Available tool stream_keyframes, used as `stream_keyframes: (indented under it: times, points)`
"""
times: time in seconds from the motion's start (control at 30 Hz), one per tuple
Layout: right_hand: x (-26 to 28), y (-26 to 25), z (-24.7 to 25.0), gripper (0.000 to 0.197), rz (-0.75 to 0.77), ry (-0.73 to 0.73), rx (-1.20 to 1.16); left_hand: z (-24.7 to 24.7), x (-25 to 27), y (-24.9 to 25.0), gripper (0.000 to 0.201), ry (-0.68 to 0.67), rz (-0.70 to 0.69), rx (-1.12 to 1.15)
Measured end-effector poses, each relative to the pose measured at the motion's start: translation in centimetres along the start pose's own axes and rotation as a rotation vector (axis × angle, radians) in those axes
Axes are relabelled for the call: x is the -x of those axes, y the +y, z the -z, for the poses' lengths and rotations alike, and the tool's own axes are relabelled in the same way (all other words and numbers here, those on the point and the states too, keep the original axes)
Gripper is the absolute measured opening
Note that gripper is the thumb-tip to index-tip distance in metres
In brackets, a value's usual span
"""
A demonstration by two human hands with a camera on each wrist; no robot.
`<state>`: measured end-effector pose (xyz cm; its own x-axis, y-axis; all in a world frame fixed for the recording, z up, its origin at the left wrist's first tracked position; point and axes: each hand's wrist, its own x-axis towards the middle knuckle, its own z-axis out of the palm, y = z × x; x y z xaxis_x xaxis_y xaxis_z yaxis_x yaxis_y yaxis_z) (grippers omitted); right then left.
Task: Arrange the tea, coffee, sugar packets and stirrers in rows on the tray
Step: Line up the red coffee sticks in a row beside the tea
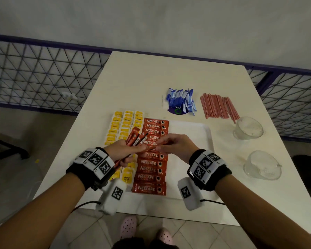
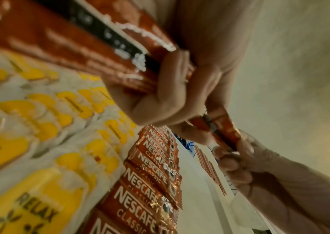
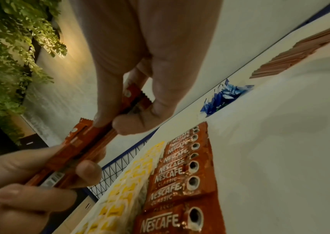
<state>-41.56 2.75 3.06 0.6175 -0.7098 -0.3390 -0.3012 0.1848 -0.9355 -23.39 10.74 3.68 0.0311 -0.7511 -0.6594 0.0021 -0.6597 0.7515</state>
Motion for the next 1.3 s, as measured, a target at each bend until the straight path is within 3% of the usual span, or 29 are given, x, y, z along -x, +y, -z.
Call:
stream_keyframes:
  times: [0.07,0.33,0.43,0.53,0.67,0.77,0.83,0.93,1.07,1.2,1.3]
  points:
    - [0.0,0.4,0.1,0.018,-0.033,-0.024,0.057,0.0,0.0,-0.5,0.007,0.031,-0.036,0.016]
    - [0.6,1.4,0.7,0.017,-0.099,-0.057,-0.066,-0.8,-0.2,-1.9,0.009,0.181,-0.082,-0.067]
    - [0.9,1.8,1.2,0.026,-0.143,-0.089,0.077,-1.3,-0.2,-2.0,0.007,0.209,-0.102,-0.053]
    - [1.1,2.1,1.1,0.023,-0.170,-0.133,0.270,-2.0,-0.3,-1.8,0.005,0.267,-0.138,-0.032]
    - [1.6,2.1,0.3,0.008,-0.156,-0.171,0.411,-3.5,-0.1,-0.8,0.004,0.239,-0.223,0.063]
    - [1.6,2.1,0.2,0.014,-0.151,-0.139,0.294,-4.1,-0.3,-0.3,0.016,0.222,-0.235,0.096]
    - [1.5,2.1,0.1,0.015,-0.179,-0.078,0.045,-3.8,-0.5,-0.4,0.024,0.217,-0.191,0.022]
    - [1.3,2.2,0.0,0.013,-0.196,-0.025,-0.186,-3.6,-0.5,-0.8,0.012,0.128,-0.122,-0.098]
    - [1.1,2.4,-0.3,0.009,-0.220,-0.041,-0.154,-3.0,-1.0,-1.3,0.021,0.147,-0.117,-0.201]
    - [0.9,2.4,0.2,0.007,-0.207,0.134,-0.221,-1.7,-1.5,-0.7,0.007,0.214,-0.122,-0.469]
    - [0.8,3.0,0.7,0.013,-0.234,0.176,-0.105,-1.0,-1.8,-0.6,0.018,0.186,-0.115,-0.602]
